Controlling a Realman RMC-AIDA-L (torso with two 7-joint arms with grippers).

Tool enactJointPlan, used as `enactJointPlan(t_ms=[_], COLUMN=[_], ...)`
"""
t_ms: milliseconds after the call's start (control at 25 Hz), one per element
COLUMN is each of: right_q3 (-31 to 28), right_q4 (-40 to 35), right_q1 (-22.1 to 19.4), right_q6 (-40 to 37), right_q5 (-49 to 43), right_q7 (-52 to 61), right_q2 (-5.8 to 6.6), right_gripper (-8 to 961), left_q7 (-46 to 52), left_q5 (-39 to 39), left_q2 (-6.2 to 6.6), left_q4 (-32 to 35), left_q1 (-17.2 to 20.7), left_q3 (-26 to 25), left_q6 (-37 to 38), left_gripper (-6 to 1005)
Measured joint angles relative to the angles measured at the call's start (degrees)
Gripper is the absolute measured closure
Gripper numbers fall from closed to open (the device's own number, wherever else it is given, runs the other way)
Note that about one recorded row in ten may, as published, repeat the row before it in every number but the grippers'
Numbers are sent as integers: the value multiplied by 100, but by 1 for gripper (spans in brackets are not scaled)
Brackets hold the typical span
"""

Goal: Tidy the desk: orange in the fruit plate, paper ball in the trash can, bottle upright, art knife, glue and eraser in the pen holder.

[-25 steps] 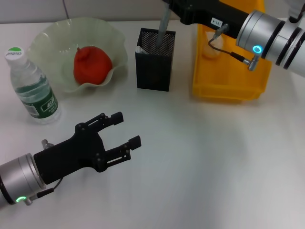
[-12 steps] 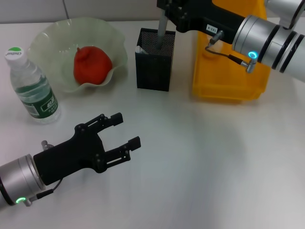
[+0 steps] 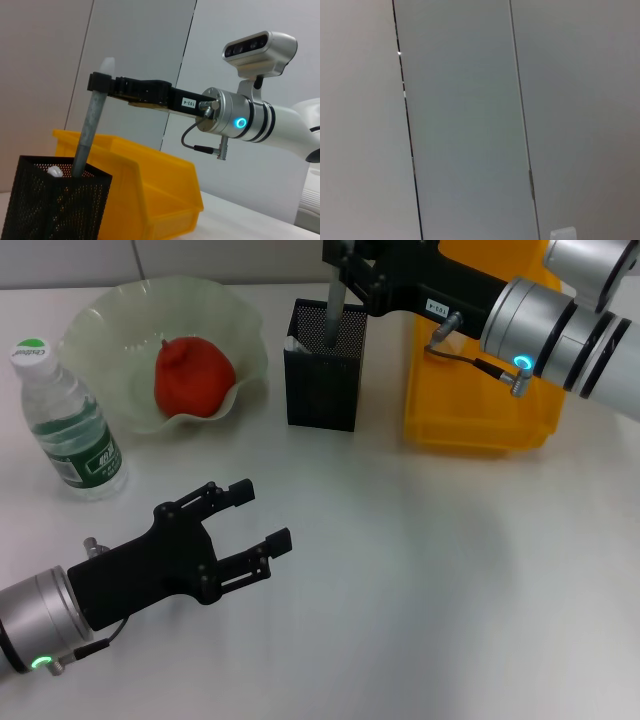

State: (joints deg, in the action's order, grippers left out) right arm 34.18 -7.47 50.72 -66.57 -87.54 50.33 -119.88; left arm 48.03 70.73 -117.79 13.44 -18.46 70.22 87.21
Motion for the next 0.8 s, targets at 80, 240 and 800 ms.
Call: enactJointPlan(t_ms=[80, 240, 800], right_q3=[-5, 25, -44], right_q4=[2, 2, 90], right_q1=[-1, -1, -131], right_q6=[-21, -4, -543], right_q5=[1, 1, 128], right_q7=[0, -1, -348], right_q2=[0, 0, 0], right_gripper=[776, 726, 328], left_q7=[3, 7, 20], left_q5=[2, 1, 7], left_q2=[4, 14, 42], left_q4=[0, 7, 0], left_q1=[0, 0, 0], left_q3=[0, 0, 0], left_q6=[0, 11, 37], left_gripper=[201, 201, 201])
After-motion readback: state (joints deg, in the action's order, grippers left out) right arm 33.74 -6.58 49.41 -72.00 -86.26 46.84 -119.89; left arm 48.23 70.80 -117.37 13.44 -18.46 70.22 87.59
